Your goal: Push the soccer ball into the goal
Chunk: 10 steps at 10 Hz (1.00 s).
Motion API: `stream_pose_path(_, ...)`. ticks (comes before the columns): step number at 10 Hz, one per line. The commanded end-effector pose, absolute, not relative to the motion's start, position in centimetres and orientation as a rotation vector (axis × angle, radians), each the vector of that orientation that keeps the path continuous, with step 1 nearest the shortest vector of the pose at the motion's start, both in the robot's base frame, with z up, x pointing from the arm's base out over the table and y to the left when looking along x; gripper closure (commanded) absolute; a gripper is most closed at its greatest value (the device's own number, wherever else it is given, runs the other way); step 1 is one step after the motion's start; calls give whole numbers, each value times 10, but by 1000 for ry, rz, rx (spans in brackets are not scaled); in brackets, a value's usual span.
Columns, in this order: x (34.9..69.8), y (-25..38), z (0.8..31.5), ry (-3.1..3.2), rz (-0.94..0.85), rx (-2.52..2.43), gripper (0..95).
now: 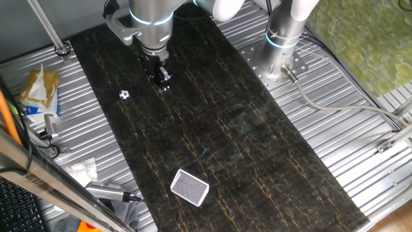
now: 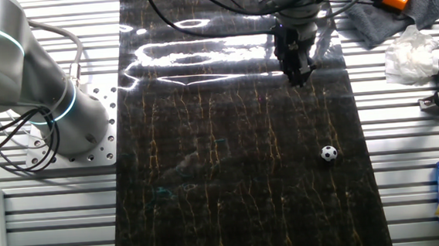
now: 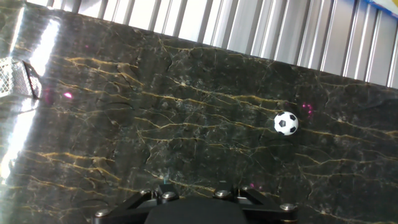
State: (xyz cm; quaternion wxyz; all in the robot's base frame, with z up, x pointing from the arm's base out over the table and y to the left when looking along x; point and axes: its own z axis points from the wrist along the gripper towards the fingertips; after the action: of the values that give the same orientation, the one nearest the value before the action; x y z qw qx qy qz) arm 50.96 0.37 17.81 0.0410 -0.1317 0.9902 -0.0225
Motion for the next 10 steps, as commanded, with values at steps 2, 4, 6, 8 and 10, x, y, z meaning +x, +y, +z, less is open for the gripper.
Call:
stream_pose_path(2,511,5,181,3031,-61,-394,570)
stream_pose_path(4,514,9,187,3038,-65,-398,570)
stream_pose_path(6,511,12,195,3055,-60,-397,570)
stream_pose_path(8,510,12,197,3059,-59,-401,570)
stream_pose_path(10,510,12,197,3058,-58,-405,570)
